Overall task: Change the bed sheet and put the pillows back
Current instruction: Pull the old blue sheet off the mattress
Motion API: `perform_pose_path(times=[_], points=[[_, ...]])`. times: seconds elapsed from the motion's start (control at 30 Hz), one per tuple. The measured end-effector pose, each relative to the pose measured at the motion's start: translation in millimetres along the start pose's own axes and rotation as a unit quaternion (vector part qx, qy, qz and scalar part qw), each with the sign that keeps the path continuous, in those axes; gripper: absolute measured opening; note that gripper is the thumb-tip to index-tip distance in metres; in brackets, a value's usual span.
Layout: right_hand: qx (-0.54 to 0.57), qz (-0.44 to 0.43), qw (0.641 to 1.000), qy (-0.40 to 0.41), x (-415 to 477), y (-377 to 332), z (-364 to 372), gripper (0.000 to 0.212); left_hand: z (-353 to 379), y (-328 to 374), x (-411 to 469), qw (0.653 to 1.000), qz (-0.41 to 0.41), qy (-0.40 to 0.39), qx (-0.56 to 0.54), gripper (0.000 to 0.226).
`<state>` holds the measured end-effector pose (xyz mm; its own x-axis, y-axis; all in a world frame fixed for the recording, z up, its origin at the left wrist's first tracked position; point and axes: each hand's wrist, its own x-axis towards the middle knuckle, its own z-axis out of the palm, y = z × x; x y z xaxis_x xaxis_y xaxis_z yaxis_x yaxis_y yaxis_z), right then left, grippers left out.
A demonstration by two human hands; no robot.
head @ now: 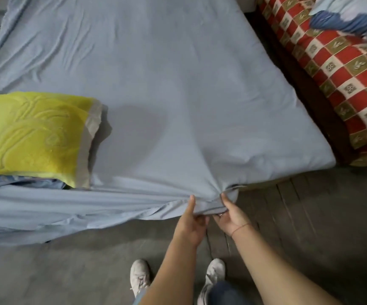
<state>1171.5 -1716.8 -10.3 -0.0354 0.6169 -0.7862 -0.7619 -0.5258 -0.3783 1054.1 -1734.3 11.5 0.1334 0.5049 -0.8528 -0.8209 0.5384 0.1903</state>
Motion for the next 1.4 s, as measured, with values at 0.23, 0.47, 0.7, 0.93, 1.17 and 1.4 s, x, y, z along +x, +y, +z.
perform_pose_path(times=[0.23,0.47,0.7,0.93,1.17,1.4], points=[[0.008,0.045,0.997,-0.055,0,-20,13,0.072,35,-19,-5,0.995,0.064,0.057,-0.053,0.017],[0.071,-0.053,0.994,0.063,26,-120,-7,0.020,8,-3,9,0.992,0.074,0.093,-0.053,0.014],[0.100,-0.153,0.975,0.124,26,-240,-96,0.033,-11,2,38,0.983,0.097,0.135,-0.080,0.016],[0.062,-0.137,0.986,0.067,5,-257,-126,0.038,89,-94,46,0.997,0.009,0.079,0.017,0.041],[0.037,-0.042,0.998,0.001,3,-270,-160,0.043,241,-230,69,0.999,-0.041,-0.019,-0.003,0.049],[0.043,0.021,0.998,-0.031,17,-329,-167,0.041,267,-254,81,0.995,0.028,0.078,-0.049,0.026]])
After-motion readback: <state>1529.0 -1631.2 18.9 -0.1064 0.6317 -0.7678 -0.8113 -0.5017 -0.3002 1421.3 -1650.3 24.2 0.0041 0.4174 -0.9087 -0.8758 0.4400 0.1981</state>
